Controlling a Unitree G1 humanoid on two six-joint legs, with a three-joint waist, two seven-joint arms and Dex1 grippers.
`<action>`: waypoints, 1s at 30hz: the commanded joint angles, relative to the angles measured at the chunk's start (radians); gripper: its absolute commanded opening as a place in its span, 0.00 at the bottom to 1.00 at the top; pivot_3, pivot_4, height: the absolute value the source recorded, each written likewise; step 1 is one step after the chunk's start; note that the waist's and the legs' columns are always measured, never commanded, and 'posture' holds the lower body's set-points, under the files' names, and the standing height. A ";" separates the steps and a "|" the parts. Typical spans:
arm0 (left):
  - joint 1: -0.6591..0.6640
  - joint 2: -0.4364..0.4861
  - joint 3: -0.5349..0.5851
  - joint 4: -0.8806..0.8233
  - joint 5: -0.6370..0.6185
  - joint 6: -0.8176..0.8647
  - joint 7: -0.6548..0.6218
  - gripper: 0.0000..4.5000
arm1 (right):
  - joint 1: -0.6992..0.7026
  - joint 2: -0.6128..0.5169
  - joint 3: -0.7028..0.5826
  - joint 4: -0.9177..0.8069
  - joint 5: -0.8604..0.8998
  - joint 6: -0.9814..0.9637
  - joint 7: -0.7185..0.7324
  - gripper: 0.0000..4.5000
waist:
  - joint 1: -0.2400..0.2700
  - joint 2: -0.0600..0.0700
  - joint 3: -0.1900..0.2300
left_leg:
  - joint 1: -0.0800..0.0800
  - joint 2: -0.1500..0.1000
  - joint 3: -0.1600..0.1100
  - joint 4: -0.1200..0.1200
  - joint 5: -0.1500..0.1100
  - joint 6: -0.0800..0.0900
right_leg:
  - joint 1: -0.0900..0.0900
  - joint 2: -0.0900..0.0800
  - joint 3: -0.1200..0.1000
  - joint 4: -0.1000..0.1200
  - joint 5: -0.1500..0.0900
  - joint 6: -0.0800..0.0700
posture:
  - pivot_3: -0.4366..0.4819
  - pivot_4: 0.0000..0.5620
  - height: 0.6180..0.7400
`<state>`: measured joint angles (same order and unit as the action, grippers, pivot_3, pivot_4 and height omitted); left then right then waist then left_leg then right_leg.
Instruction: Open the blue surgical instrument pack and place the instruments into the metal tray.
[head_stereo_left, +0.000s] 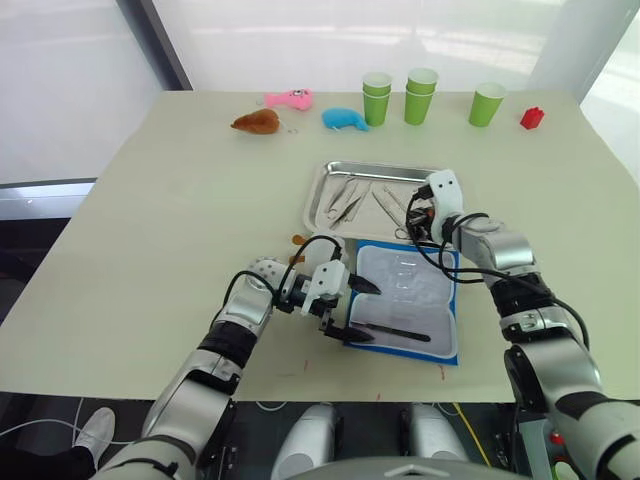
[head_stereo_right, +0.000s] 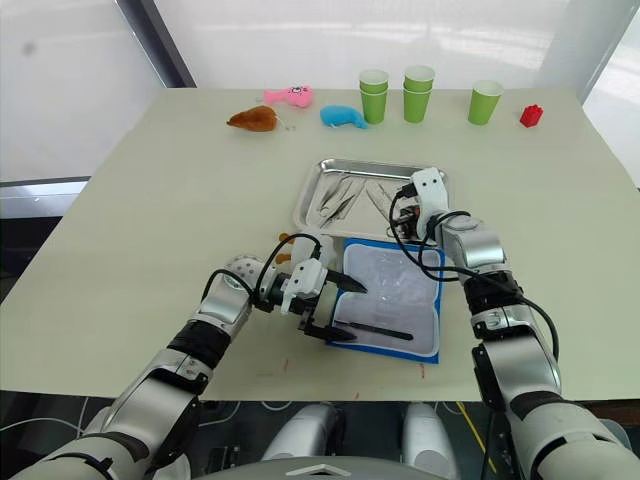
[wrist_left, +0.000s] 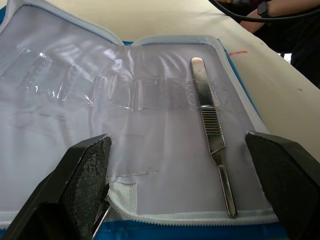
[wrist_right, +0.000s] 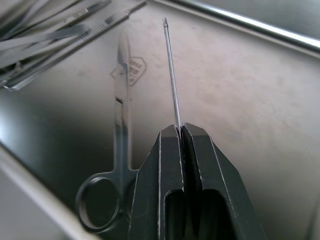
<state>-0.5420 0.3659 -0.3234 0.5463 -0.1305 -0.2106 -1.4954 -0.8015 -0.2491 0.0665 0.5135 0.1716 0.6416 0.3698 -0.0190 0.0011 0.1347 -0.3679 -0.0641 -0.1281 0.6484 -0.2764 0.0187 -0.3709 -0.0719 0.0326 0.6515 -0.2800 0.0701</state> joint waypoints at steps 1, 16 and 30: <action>0.061 0.014 -0.070 0.069 0.071 0.047 -0.009 1.00 | -0.033 0.005 -0.020 0.001 -0.004 -0.038 0.015 0.01 | 0.000 0.000 0.000 | 0.000 0.000 0.001 0.000 0.000 0.000 | -0.001 0.000 0.001 0.001 0.000 0.000 | 0.48 0.27 1.00; 0.068 0.013 -0.071 0.064 0.067 0.049 -0.006 1.00 | 0.058 -0.040 -0.084 -0.194 0.049 -0.132 0.121 0.99 | 0.001 0.000 0.000 | 0.000 0.000 0.006 0.001 -0.001 0.002 | -0.005 0.000 0.007 0.007 0.000 0.000 | 0.48 0.27 1.00; 0.053 0.011 -0.069 0.088 0.069 0.038 -0.004 1.00 | 0.574 -0.275 -0.145 -0.705 0.237 -0.266 0.498 0.99 | 0.005 0.001 0.000 | -0.001 0.000 0.007 0.002 -0.001 0.003 | -0.005 0.001 0.007 0.006 0.000 0.001 | 0.48 0.27 1.00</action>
<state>-0.5443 0.3653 -0.3241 0.5516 -0.1311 -0.2084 -1.4809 -0.2334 -0.5084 -0.0484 -0.1294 0.3767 0.4075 0.8247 -0.0140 0.0016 0.1351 -0.3686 -0.0640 -0.1210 0.6503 -0.2778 0.0217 -0.3754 -0.0713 0.0397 0.6578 -0.2803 0.0706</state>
